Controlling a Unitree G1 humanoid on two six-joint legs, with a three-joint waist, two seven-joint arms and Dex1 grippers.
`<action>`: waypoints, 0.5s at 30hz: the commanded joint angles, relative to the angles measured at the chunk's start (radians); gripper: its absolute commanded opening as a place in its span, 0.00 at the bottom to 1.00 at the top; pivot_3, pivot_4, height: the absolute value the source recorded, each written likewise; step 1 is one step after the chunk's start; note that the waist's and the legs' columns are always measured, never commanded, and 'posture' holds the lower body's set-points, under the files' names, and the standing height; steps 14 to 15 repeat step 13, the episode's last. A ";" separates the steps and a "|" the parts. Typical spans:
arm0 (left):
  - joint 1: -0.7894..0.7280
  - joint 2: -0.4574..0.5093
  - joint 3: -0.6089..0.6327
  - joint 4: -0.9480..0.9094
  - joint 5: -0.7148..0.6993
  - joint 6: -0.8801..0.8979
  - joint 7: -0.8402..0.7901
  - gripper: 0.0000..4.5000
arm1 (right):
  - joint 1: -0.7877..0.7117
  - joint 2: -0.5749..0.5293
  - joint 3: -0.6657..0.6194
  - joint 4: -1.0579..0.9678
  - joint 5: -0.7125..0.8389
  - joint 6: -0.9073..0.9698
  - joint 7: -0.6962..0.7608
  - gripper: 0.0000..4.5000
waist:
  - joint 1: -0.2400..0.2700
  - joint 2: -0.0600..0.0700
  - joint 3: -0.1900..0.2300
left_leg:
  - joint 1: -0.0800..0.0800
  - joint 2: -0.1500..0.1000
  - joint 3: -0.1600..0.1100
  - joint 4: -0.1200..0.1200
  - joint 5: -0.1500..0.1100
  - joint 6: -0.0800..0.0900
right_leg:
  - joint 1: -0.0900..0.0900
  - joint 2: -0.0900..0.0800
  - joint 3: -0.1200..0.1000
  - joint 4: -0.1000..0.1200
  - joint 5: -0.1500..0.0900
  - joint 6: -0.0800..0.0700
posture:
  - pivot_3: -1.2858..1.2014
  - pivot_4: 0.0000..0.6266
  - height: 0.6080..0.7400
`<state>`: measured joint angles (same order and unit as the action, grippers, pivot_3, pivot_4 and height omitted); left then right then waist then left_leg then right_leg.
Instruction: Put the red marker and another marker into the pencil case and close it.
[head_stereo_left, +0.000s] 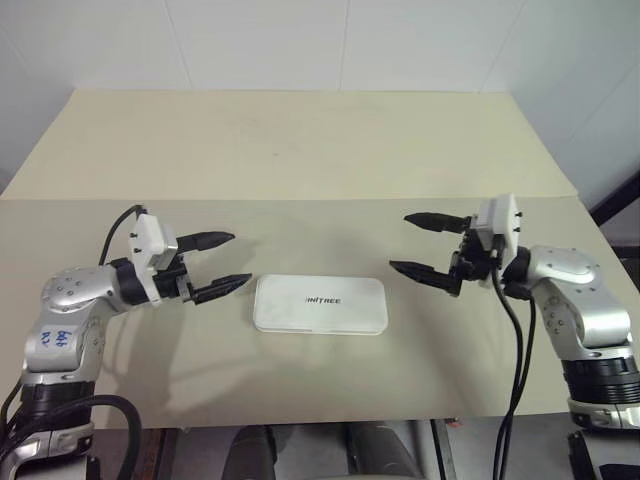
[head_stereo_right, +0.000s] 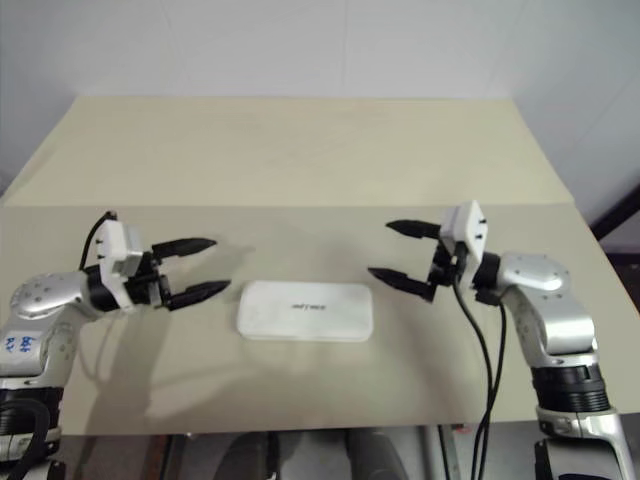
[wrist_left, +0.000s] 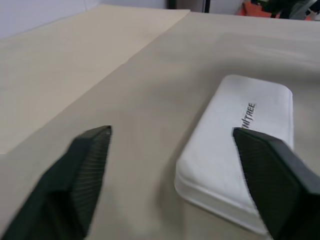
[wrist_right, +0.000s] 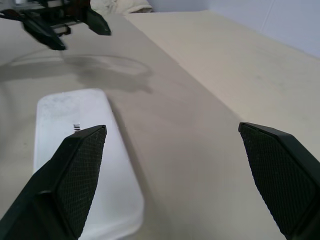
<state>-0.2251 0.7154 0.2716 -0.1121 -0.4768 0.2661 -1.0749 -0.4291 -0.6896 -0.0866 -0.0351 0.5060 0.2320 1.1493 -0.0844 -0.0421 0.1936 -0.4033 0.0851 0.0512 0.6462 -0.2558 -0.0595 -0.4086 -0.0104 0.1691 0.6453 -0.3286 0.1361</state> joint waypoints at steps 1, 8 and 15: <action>0.017 0.023 0.068 -0.066 -0.041 -0.004 0.027 0.99 | -0.020 -0.037 -0.035 0.006 0.012 -0.036 0.055 1.00 | 0.002 0.000 0.000 | 0.000 0.000 0.000 0.000 0.000 0.000 | 0.000 0.000 0.000 0.000 0.000 0.000 | 0.52 0.24 1.00; -0.004 0.024 0.095 -0.041 -0.019 -0.078 0.048 0.99 | -0.034 -0.051 -0.021 0.053 -0.010 -0.083 0.107 1.00 | -0.001 0.000 0.000 | 0.000 0.000 0.001 0.000 0.000 0.000 | 0.000 0.000 0.000 0.000 0.000 0.000 | 0.52 0.24 1.00; 0.006 0.018 0.086 -0.059 -0.033 -0.075 0.059 0.99 | -0.027 -0.034 -0.012 0.057 -0.024 -0.106 0.099 1.00 | -0.002 0.000 0.000 | 0.000 0.000 0.001 0.000 0.000 0.000 | 0.000 0.000 0.000 -0.001 0.000 0.000 | 0.52 0.24 1.00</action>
